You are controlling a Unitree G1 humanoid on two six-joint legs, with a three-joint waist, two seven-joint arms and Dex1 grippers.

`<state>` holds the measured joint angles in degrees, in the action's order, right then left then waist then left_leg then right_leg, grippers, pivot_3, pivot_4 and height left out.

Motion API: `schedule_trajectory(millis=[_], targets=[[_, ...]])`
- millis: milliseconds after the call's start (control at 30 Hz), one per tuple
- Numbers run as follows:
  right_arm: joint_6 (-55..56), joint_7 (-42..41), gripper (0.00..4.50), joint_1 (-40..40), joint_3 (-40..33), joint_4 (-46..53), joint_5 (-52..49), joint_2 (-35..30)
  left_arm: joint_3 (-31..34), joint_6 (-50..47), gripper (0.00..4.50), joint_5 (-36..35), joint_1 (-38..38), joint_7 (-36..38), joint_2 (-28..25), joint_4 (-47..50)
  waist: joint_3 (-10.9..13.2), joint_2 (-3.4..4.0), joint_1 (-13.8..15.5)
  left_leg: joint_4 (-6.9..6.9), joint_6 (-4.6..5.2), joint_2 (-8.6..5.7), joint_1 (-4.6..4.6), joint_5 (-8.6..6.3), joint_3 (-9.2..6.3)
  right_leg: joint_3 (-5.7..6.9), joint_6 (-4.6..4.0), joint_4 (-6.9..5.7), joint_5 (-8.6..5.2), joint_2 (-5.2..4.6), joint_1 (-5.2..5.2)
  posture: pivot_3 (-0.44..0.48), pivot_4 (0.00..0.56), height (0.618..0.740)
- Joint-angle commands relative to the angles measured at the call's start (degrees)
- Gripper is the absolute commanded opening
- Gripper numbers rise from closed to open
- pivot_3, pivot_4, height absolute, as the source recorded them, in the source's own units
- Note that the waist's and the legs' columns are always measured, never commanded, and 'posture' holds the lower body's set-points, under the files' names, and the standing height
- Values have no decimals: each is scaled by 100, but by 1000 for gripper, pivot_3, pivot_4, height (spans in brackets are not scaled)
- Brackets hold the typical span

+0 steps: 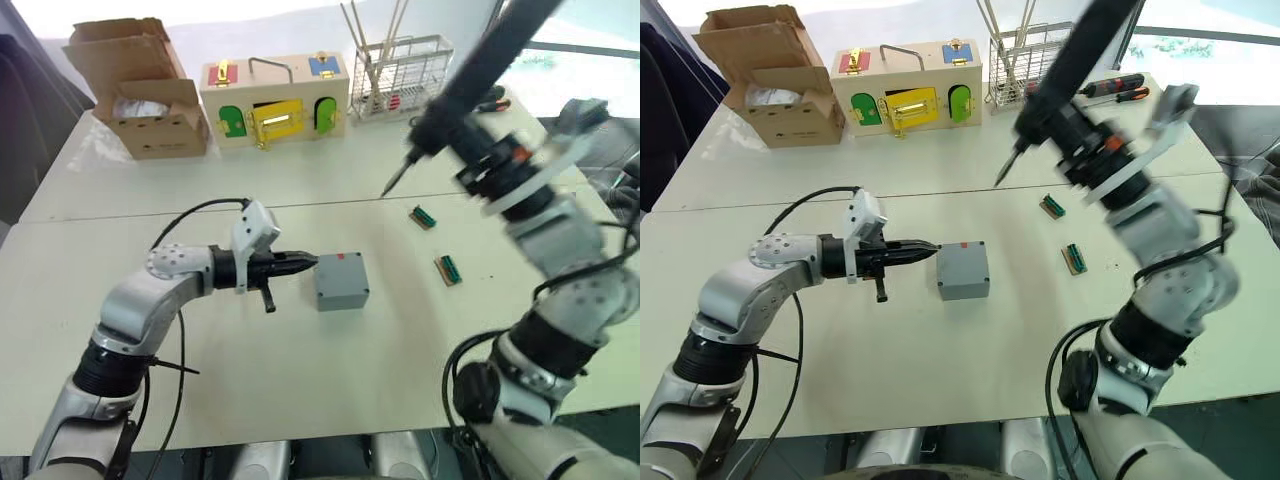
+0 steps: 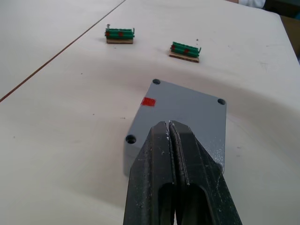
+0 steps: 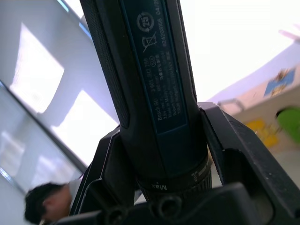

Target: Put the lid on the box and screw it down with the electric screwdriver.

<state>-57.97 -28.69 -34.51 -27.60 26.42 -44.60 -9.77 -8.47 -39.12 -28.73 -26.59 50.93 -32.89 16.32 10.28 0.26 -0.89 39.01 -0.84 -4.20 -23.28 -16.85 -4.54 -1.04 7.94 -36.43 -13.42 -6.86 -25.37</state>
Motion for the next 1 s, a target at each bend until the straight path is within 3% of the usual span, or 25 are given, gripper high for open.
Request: schedule_trajectory(millis=[33,200,467,1000], targets=[[736,-250,1864,421,659,493,174,-132,31,108,0,64,-77,-68,41,109,1,0,0,1,0,0,-1,0,1,0,0,0,0,0,-2,0,150,734],[1432,-364,1864,1005,1238,238,307,-7,-343,282,0,378,-100,19,99,39,0,0,-1,2,1,0,0,0,1,0,0,1,0,2,-1,0,150,734],[2176,-339,1864,1211,1490,-151,482,-148,-719,580,0,823,-232,172,160,-387,0,0,4,2,1,-2,1,0,1,1,0,8,0,3,-1,0,150,734],[3271,-289,1864,1519,1970,-895,1167,-314,-656,587,0,866,-81,284,166,-335,-2,-2,7,2,1,0,11,-1,1,1,1,10,0,5,7,0,150,734]])
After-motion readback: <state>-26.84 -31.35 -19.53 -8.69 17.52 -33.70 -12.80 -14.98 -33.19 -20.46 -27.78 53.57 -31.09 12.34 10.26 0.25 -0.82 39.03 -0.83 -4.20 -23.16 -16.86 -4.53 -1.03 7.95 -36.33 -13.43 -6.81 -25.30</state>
